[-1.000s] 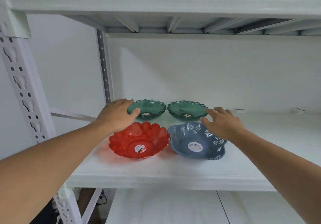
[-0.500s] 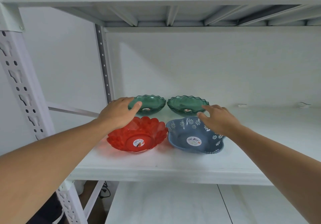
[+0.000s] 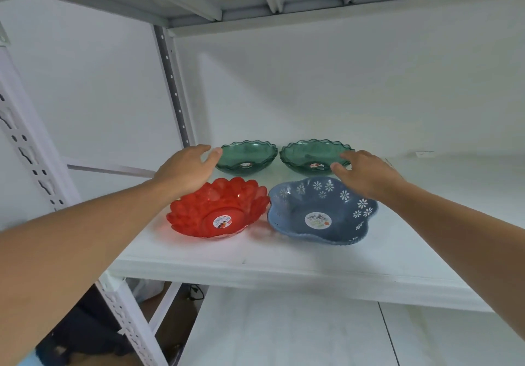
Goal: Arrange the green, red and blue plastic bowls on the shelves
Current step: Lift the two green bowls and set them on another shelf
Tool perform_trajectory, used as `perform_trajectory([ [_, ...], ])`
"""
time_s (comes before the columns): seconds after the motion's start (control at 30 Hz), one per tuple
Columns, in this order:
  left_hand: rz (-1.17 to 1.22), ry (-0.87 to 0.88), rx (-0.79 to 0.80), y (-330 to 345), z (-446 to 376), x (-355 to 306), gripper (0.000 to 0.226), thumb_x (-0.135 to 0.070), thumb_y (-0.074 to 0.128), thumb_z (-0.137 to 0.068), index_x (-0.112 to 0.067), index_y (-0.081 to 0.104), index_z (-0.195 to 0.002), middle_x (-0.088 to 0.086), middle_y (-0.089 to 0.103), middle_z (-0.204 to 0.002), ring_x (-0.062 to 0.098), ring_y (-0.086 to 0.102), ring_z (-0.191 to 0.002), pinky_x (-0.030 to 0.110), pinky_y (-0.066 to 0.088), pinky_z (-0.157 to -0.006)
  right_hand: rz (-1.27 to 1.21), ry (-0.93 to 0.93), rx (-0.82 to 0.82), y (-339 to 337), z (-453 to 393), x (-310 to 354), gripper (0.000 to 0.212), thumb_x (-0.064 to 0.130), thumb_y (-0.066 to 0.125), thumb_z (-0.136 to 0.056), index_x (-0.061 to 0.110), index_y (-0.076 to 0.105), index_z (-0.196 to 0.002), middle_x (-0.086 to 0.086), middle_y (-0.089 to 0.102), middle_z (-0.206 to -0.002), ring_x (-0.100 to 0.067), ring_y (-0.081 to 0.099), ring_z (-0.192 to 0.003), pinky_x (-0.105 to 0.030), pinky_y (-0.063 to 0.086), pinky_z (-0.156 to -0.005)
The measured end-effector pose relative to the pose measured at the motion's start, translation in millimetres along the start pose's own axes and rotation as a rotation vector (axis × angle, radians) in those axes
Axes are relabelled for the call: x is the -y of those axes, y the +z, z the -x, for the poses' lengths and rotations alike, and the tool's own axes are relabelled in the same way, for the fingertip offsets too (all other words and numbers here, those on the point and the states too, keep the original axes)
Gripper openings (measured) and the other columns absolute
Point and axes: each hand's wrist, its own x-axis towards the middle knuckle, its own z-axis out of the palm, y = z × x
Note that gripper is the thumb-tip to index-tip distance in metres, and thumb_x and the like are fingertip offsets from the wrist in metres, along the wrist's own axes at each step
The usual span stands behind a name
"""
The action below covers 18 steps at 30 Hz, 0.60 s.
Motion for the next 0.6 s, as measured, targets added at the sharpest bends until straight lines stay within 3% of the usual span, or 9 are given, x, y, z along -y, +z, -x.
perform_trajectory([
  [0.17, 0.042, 0.005, 0.011, 5.7, -26.3, 9.5, 0.094, -0.089, 0.012, -0.087, -0.035, 0.050, -0.155, -0.004, 0.049, -0.161, 0.024, 0.048, -0.144, 0.049, 0.040, -0.116, -0.024, -0.012, -0.011, 8.0, -22.5, 5.1, 0.053, 0.047, 0.046, -0.101, 0.021, 0.055, -0.146, -0.011, 0.061, -0.139, -0.030, 0.060, -0.120, -0.043, 0.050, -0.097],
  [0.4, 0.150, 0.010, 0.077, 29.4, -89.9, 26.9, 0.088, -0.083, 0.020, -0.092, -0.032, 0.044, -0.159, -0.004, 0.041, -0.166, 0.022, 0.040, -0.151, 0.043, 0.034, -0.120, -0.012, 0.079, -0.003, 17.6, -63.3, 16.5, 0.057, 0.047, 0.045, -0.102, 0.026, 0.046, -0.155, -0.009, 0.049, -0.154, -0.031, 0.049, -0.137, -0.045, 0.041, -0.108],
  [0.6, 0.162, 0.004, 0.138, 49.0, -141.4, 46.6, 0.080, -0.073, 0.028, -0.100, -0.026, 0.036, -0.164, 0.002, 0.034, -0.170, 0.026, 0.034, -0.154, 0.043, 0.031, -0.120, 0.019, 0.174, -0.017, 23.6, -97.1, 11.0, 0.060, 0.048, 0.045, -0.098, 0.026, 0.048, -0.154, -0.008, 0.050, -0.150, -0.031, 0.052, -0.133, -0.043, 0.046, -0.102],
])
